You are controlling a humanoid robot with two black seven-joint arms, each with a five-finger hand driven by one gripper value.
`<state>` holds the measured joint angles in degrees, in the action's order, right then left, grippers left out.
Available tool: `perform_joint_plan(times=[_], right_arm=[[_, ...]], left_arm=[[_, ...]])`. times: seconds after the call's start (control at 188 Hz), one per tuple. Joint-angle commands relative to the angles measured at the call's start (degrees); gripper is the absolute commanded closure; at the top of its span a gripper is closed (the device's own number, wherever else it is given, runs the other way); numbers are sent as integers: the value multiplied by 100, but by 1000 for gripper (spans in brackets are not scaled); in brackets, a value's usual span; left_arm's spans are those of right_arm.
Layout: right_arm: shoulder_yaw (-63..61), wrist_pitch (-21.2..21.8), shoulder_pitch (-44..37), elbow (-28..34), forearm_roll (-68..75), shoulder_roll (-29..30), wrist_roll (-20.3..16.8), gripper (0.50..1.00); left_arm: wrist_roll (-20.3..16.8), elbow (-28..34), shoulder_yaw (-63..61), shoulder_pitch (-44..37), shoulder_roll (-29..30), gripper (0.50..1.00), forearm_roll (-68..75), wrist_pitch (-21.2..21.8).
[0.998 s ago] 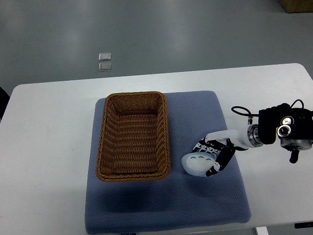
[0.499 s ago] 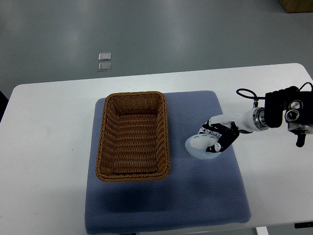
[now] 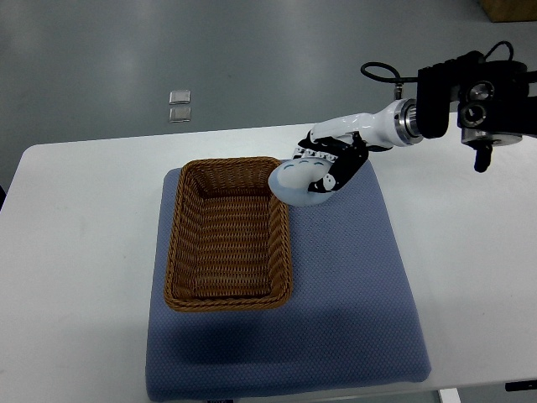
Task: Place blue toy in brown basket
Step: 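Lift the toy with the right hand and carry it over the basket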
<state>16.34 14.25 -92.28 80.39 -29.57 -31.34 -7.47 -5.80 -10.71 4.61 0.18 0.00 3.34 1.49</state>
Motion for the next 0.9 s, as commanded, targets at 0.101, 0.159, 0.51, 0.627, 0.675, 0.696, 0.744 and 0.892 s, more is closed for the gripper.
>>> perform_joint_plan(times=[0.101,0.159,0.51,0.627,0.675,0.696,0.744,0.892], right_arm=[[27,-45,-106,-867,101,1217,0,891],[36,-53,-106,-1104,101,1542,0,889],[229,-229,307,-2326,-4,2931,-9,881],[361,-326,571,-2581,-163,3134,-9,875],[361,-361,668,-2651,-233,3134,0,875],[361,-379,703,-2677,-242,3134,0,873],[361,-387,773,-2730,-251,3134,0,871],[361,-405,958,-2924,-286,3134,0,854]], left_arm=[[0,-1,14,-1,0,500,0,0],[0,-1,14,-1,0,500,0,0],[0,-1,40,-1,0,500,0,0],[0,-1,40,-1,0,500,0,0],[0,-1,40,-1,0,500,0,0],[0,-1,40,-1,0,500,0,0],[0,-1,40,-1,0,500,0,0],[0,7,40,-1,0,500,0,0]])
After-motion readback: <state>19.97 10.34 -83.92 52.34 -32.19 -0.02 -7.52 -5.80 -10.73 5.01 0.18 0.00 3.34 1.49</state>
